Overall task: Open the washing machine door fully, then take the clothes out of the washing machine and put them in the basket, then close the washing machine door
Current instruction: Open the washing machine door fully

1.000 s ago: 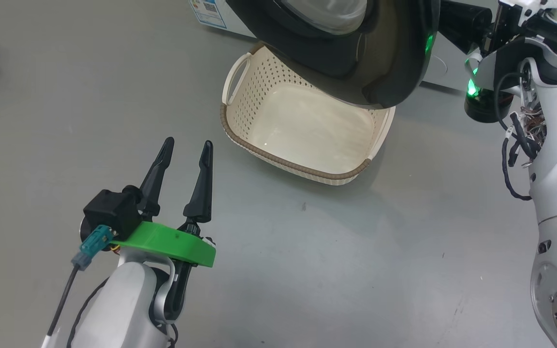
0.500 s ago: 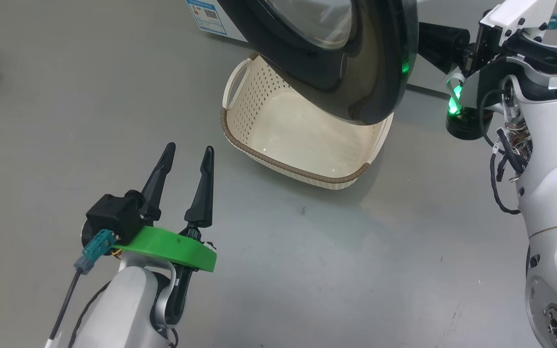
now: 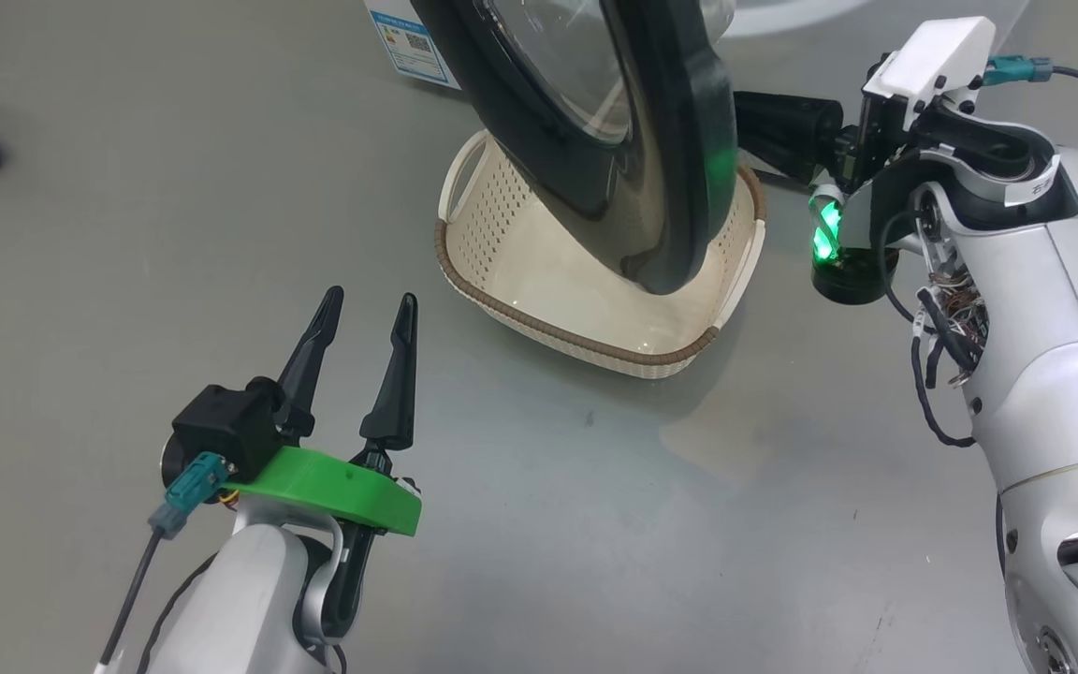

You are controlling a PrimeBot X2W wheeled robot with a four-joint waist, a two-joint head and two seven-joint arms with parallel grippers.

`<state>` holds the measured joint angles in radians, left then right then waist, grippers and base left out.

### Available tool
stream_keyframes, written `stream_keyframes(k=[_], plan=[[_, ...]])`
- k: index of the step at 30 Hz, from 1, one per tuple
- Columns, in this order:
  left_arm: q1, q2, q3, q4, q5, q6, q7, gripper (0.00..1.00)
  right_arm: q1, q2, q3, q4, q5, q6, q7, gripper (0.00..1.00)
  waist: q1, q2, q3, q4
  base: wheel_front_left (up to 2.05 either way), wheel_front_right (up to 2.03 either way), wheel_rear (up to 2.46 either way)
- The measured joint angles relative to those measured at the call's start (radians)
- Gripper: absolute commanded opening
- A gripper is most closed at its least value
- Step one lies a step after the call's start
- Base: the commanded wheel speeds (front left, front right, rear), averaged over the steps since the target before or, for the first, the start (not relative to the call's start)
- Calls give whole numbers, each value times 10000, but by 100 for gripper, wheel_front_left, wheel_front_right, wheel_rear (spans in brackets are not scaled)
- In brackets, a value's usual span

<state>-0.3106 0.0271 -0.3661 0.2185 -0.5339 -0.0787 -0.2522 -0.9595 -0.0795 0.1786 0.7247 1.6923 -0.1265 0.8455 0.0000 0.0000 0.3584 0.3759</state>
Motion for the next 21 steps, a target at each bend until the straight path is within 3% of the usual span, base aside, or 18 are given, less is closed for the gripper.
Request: stream_keyframes(k=[21], plan=[[86, 2, -178, 21, 4, -2, 0, 100, 999, 19, 2359, -1248, 1925, 0, -359, 0, 0, 0, -177, 60, 0, 0, 0]])
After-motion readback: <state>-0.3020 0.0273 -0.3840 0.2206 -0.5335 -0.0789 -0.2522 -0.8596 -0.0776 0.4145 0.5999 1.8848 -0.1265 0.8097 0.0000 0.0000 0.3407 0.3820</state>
